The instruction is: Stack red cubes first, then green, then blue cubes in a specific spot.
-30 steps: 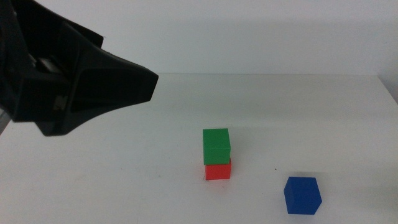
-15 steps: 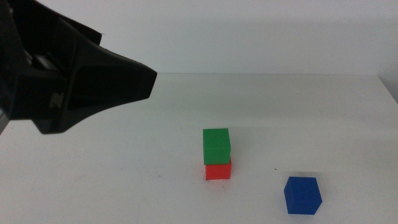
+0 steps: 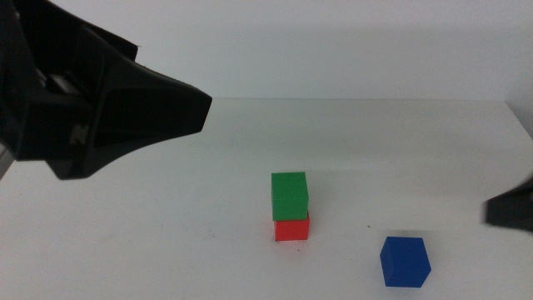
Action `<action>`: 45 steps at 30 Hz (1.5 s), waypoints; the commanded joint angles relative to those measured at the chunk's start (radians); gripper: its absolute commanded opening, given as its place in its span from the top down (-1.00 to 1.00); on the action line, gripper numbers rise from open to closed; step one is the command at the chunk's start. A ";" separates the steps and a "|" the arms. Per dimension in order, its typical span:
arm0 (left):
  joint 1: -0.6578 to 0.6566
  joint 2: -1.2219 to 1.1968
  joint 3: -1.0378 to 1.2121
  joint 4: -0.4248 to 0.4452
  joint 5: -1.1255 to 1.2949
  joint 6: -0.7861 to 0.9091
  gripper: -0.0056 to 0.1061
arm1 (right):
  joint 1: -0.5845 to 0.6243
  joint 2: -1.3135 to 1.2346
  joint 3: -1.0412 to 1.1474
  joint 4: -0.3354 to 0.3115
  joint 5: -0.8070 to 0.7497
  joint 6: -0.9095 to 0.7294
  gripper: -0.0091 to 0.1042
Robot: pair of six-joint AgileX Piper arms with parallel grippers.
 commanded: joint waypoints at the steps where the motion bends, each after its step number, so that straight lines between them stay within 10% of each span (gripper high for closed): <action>1: 0.001 -0.006 0.000 0.000 -0.019 -0.003 -0.78 | 0.135 0.093 -0.006 -0.113 -0.051 0.117 -0.80; 6: 0.001 -0.006 0.000 -0.005 -0.019 -0.003 -0.78 | 0.412 0.274 -0.010 -0.374 -0.164 0.351 -0.80; 22: 0.001 -0.006 0.000 -0.005 -0.032 -0.003 -0.78 | 0.436 0.821 -0.066 -0.526 -0.296 0.569 -0.74; 32: 0.001 -0.006 0.000 -0.005 -0.044 -0.003 -0.78 | 0.435 0.831 -0.131 -0.553 -0.219 0.602 0.50; 45: 0.001 -0.006 0.000 -0.005 -0.050 -0.003 -0.78 | 0.606 1.068 -0.882 -0.581 0.157 0.604 0.54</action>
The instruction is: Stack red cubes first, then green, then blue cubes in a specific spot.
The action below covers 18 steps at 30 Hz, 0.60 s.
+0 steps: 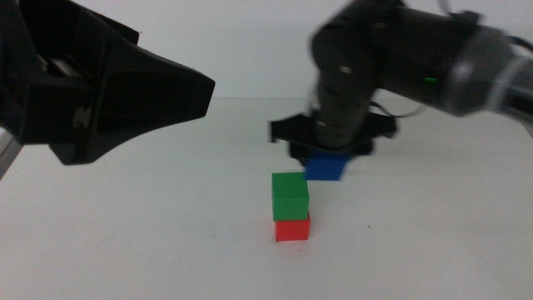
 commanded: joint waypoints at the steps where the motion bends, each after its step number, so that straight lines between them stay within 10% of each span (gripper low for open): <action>1: 0.001 -0.004 0.000 -0.004 -0.014 -0.003 -0.78 | 0.023 0.060 -0.109 0.000 0.027 0.002 0.54; 18: 0.001 -0.004 0.000 -0.004 -0.014 -0.006 -0.78 | 0.061 0.127 -0.178 0.027 0.027 -0.009 0.54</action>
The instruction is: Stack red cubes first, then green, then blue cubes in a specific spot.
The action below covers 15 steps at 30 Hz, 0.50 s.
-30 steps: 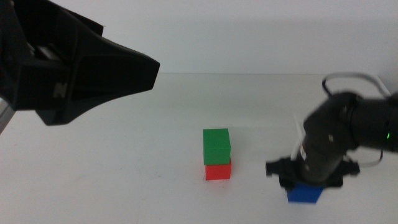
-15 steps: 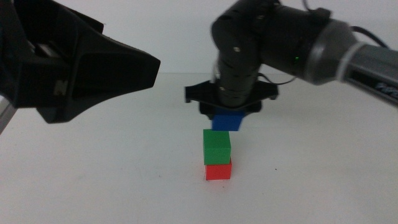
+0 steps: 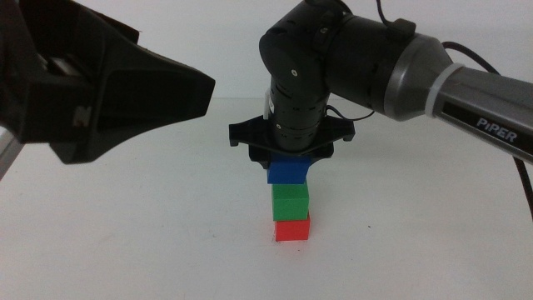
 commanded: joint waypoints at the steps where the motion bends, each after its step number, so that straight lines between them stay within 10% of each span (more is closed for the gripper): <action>1: 0.001 -0.004 0.000 -0.004 -0.012 -0.005 -0.78 | 0.002 0.006 -0.005 -0.020 0.007 -0.007 0.54; 15: 0.001 -0.004 0.000 -0.004 -0.016 -0.005 -0.78 | 0.013 -0.011 0.027 -0.037 0.007 -0.053 0.54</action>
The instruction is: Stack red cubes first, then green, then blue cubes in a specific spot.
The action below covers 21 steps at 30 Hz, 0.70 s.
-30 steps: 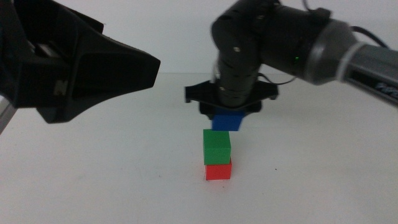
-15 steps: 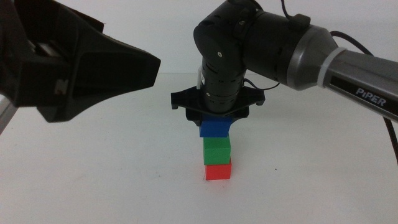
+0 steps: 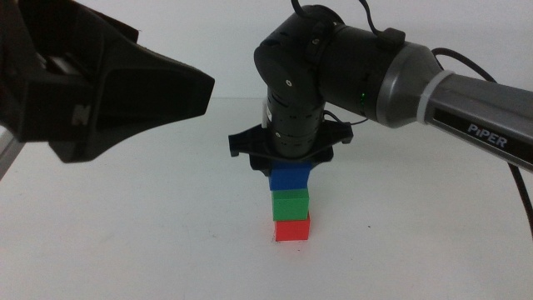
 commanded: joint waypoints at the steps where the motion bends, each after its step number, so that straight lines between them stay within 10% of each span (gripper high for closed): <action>1: 0.001 -0.004 0.000 -0.004 -0.014 -0.005 -0.78 | 0.004 -0.025 0.029 -0.023 0.007 -0.006 0.54; 21: 0.001 -0.004 0.000 -0.004 -0.014 -0.005 -0.78 | 0.000 -0.006 0.040 -0.010 0.007 0.041 0.54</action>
